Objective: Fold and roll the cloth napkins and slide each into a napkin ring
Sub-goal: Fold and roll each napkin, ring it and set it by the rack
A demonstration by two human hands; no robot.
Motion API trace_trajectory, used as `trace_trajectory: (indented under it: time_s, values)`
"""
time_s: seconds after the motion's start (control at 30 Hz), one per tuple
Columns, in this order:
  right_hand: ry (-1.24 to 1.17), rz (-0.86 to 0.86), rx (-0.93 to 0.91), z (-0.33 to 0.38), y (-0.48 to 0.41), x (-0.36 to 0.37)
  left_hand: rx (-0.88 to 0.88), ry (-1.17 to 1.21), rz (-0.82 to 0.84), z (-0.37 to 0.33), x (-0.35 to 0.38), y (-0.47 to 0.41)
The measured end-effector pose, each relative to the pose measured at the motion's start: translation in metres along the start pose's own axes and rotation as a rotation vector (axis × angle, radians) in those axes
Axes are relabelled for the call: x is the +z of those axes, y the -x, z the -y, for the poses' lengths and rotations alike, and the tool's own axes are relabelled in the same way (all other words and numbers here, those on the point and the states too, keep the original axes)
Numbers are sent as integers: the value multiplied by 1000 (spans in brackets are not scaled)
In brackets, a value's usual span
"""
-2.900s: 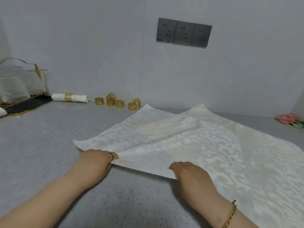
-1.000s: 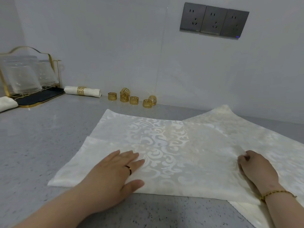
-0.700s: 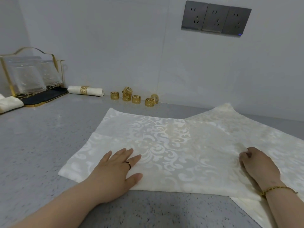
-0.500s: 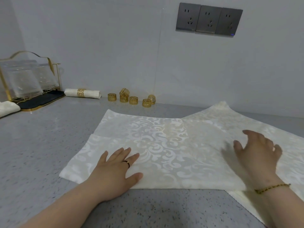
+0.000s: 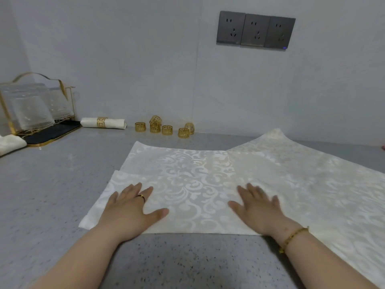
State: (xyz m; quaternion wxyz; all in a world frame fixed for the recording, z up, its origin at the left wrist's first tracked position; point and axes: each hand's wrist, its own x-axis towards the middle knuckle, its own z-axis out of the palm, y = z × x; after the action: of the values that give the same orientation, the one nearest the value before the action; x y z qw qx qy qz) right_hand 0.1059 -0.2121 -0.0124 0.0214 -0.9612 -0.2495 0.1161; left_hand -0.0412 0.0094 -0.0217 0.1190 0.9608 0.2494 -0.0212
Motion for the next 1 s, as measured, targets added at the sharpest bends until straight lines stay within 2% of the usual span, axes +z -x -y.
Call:
trace_trajectory:
  time_s: [0.13,0.23,0.5,0.57,0.63,0.67,0.8,1.0]
  values:
    - [-20,-67,291,-55,1,-2,-143,-43,-29,16,-7,-4]
    - [-67,-101,389,-72,2,-2,-164,-59,-12,16,-5,-4]
    - [-96,-160,412,-68,6,-2,-163,-95,-17,17,-7,0]
    - [-108,-320,378,-60,11,-8,-160,-94,-22,18,-7,1]
    - [-206,-531,241,-53,9,-16,-153,-97,-28,17,-7,1]
    - [-274,-571,155,-48,4,-22,-147,-100,-31,17,-8,1]
    - [-360,-352,-91,-12,-27,-37,-124,-83,-31,18,-8,2]
    - [-172,-143,-187,44,-69,-34,-82,-42,-49,24,-6,0]
